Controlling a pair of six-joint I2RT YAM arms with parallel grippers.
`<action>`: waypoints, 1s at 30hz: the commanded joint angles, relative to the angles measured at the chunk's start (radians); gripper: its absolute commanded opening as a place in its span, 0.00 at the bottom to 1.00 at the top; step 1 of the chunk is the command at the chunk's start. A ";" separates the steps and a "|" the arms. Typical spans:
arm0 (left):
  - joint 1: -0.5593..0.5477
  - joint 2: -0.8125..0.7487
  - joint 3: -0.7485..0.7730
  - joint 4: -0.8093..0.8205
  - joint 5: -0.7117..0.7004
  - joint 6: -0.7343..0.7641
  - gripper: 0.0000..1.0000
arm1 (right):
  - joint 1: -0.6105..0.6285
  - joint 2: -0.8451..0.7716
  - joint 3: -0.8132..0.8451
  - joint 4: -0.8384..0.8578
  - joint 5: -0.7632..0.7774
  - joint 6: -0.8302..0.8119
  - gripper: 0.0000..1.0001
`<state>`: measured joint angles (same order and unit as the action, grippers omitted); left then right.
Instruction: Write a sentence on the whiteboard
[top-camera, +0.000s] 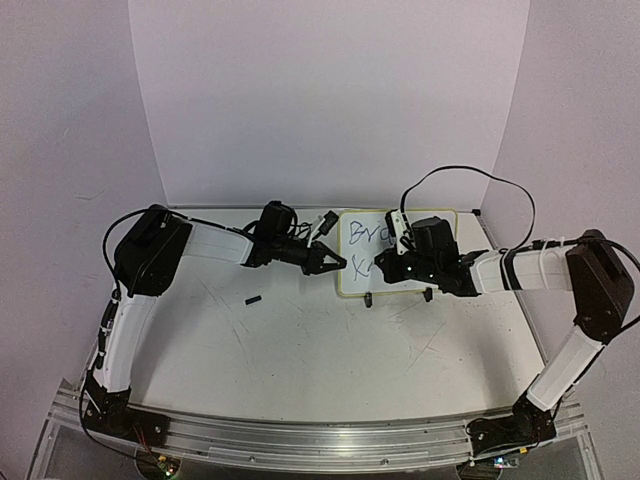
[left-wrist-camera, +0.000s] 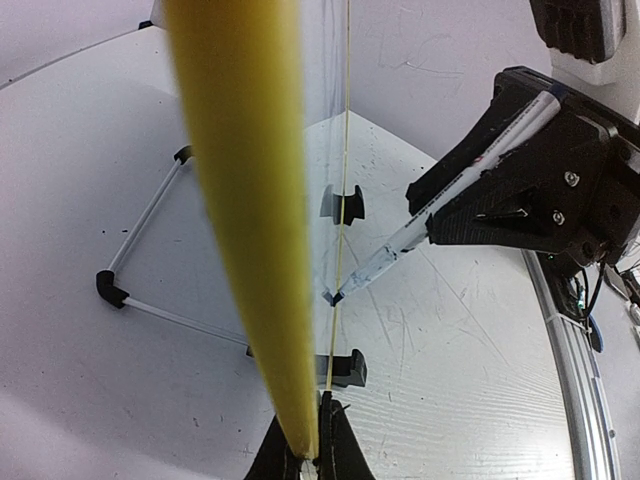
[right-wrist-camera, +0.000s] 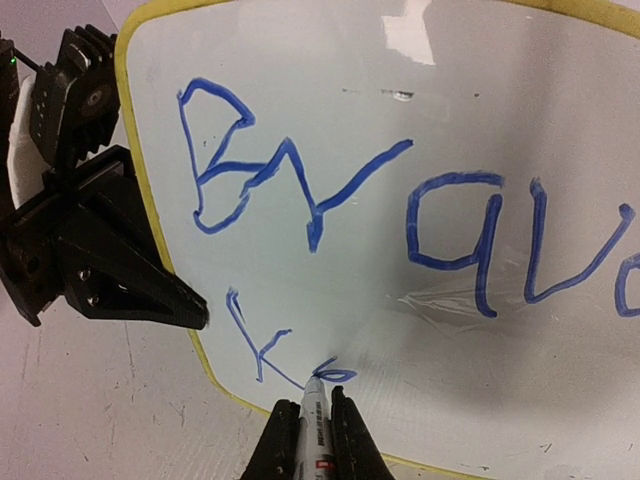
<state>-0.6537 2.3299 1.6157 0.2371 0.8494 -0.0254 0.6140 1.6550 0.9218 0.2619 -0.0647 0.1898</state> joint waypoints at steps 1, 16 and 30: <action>0.008 0.022 -0.010 -0.129 -0.128 0.097 0.00 | -0.006 0.009 0.005 0.027 0.063 0.010 0.00; 0.008 0.018 -0.013 -0.132 -0.131 0.098 0.00 | -0.007 -0.026 -0.024 -0.006 0.128 -0.002 0.00; 0.008 0.028 -0.003 -0.134 -0.129 0.095 0.00 | -0.021 -0.161 -0.053 0.033 -0.016 -0.045 0.00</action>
<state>-0.6537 2.3299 1.6165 0.2367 0.8505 -0.0219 0.6044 1.5131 0.8749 0.2470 -0.0288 0.1581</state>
